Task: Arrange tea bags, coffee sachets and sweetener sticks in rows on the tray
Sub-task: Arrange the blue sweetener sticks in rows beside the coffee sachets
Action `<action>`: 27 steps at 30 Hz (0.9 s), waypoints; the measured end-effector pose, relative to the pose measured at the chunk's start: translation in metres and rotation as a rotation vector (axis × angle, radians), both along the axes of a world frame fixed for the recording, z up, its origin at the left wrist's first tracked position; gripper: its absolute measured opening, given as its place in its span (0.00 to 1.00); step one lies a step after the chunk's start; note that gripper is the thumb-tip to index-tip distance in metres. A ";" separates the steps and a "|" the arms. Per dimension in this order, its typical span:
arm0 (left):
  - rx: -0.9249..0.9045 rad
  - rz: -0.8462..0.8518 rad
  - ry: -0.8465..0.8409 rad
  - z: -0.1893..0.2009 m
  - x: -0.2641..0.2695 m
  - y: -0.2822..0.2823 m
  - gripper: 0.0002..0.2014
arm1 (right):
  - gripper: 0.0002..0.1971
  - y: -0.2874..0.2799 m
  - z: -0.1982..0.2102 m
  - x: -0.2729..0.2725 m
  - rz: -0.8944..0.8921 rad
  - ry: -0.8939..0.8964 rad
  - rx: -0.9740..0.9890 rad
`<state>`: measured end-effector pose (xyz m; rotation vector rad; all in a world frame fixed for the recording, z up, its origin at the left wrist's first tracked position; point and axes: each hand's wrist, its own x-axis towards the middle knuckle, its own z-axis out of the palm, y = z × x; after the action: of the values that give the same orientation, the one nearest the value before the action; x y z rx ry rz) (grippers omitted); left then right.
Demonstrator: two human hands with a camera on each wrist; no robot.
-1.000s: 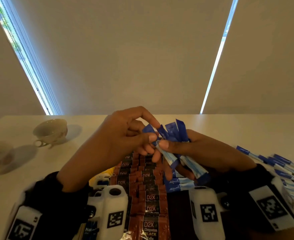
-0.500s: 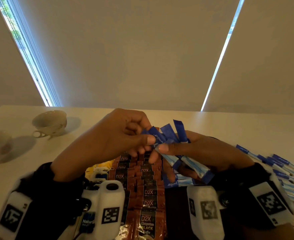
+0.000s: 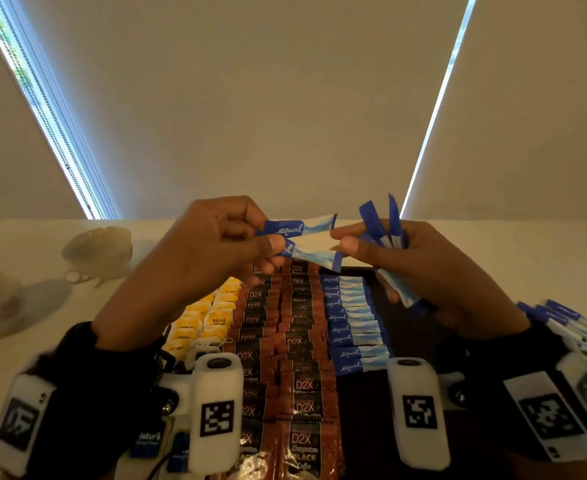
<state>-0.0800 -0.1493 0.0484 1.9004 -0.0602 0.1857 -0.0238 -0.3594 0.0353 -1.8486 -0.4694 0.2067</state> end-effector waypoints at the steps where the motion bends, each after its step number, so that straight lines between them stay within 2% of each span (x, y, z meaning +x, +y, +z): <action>1: 0.000 0.003 -0.002 0.000 0.000 0.001 0.06 | 0.13 0.002 -0.002 0.000 -0.028 -0.006 0.026; 7: -0.004 0.010 0.000 -0.002 0.000 0.000 0.06 | 0.07 0.008 -0.004 -0.004 -0.091 -0.007 0.110; 16: -0.038 0.017 -0.067 -0.004 0.001 -0.006 0.05 | 0.08 0.012 0.001 -0.012 -0.057 -0.001 0.076; 27: -0.067 0.063 -0.112 -0.006 0.002 -0.005 0.04 | 0.08 0.013 -0.002 -0.014 -0.103 -0.019 0.070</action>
<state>-0.0777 -0.1541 0.0420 1.8251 -0.0690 0.3327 -0.0376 -0.3467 0.0337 -1.8023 -0.3888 0.1017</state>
